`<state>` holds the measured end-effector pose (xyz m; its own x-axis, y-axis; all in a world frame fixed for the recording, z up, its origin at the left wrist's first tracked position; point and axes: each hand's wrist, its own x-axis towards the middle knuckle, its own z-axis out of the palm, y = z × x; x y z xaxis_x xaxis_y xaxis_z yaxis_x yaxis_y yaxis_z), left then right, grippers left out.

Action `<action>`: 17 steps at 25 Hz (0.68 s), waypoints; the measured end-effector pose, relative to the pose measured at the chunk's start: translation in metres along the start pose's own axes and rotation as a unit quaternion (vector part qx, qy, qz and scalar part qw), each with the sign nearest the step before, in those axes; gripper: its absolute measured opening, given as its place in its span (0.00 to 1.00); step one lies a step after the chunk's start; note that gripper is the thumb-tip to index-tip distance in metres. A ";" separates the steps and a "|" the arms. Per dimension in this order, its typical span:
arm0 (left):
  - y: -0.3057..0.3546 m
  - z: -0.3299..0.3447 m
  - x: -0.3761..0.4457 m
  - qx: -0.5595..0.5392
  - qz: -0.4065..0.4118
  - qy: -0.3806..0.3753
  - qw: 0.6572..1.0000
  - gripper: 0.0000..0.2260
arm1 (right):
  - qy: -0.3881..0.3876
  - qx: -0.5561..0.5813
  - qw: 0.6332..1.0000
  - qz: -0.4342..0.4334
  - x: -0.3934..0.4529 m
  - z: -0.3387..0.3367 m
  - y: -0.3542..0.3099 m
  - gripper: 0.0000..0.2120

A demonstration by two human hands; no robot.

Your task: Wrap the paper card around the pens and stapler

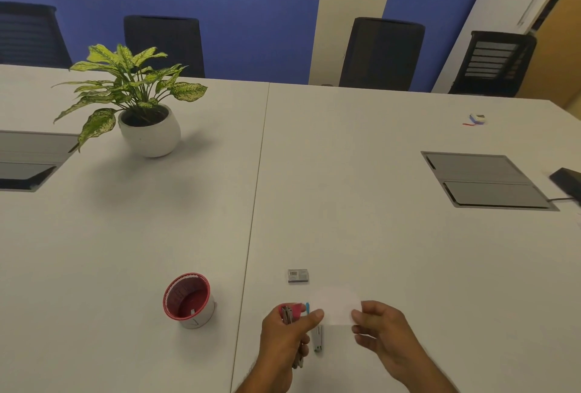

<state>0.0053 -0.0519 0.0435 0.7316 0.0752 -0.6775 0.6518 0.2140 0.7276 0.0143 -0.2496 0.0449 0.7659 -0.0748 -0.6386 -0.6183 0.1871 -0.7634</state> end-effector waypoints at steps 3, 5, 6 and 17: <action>0.000 -0.003 -0.003 0.016 0.034 0.012 0.999 0.13 | 0.026 -0.059 0.996 -0.056 -0.004 0.013 0.002 0.06; -0.001 -0.006 -0.004 0.036 0.066 0.029 0.997 0.12 | 0.053 -0.078 0.990 -0.104 -0.008 0.021 0.004 0.06; -0.002 -0.006 -0.005 0.049 0.078 0.036 0.995 0.11 | 0.058 -0.071 0.988 -0.122 -0.010 0.025 0.005 0.05; -0.004 -0.001 -0.013 0.072 0.112 0.054 0.990 0.10 | -0.036 0.008 0.997 -0.072 -0.024 0.052 0.008 0.11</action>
<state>-0.0069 -0.0529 0.0498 0.8402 0.2106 -0.4997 0.5033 0.0402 0.8632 0.0001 -0.1955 0.0585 0.8572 -0.0324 -0.5139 -0.4988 0.1958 -0.8443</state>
